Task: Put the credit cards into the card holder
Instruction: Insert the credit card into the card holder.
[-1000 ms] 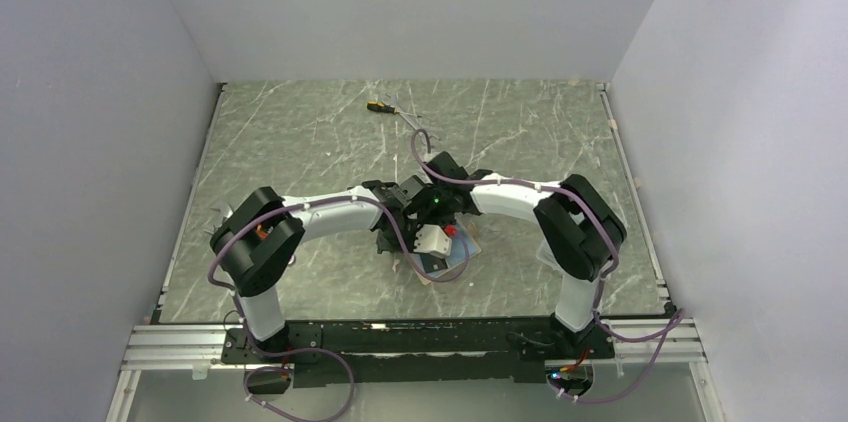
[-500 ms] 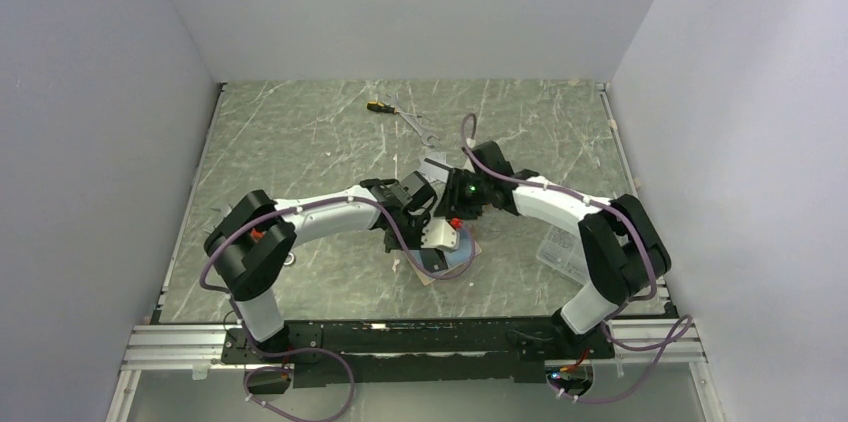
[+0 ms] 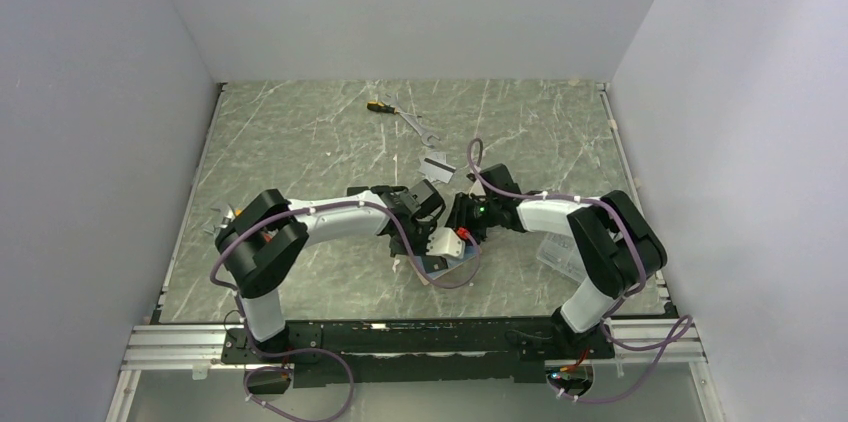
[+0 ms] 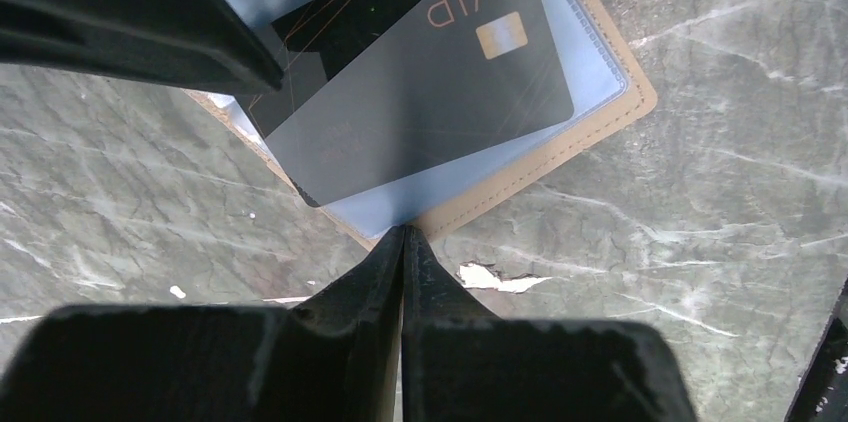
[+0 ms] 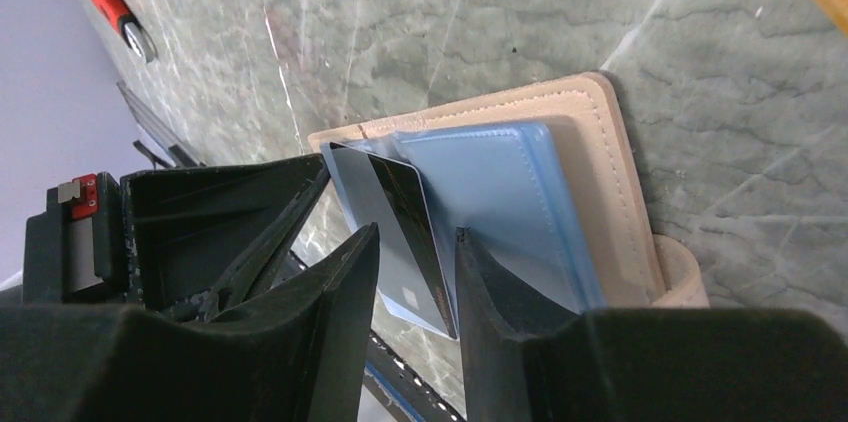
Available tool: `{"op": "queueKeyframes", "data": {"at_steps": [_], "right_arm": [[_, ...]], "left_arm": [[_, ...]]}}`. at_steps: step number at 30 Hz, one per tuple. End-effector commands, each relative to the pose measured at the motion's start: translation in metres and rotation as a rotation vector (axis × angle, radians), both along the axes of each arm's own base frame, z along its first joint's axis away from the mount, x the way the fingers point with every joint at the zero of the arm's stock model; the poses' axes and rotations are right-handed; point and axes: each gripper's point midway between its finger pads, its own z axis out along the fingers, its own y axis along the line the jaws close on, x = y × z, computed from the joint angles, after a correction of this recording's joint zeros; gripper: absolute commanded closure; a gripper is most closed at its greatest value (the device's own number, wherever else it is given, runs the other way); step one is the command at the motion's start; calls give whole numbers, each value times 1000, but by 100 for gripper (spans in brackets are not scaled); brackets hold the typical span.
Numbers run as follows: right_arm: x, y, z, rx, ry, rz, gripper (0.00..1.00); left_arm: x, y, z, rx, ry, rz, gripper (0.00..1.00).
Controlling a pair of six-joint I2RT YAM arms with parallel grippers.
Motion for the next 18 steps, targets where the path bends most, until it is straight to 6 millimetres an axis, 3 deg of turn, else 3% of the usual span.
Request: {"op": "queueKeyframes", "data": {"at_steps": [1,10,18], "right_arm": [[-4,5,0,64,-5,6,65],[-19,6,-9,125,29,-20,71],[-22,10,-2,193,18,-20,76]], "left_arm": [[7,-7,-6,12,-34,-29,91],[4,-6,-12,34,-38,-45,92],[3,-4,-16,48,-39,-52,93]]}}
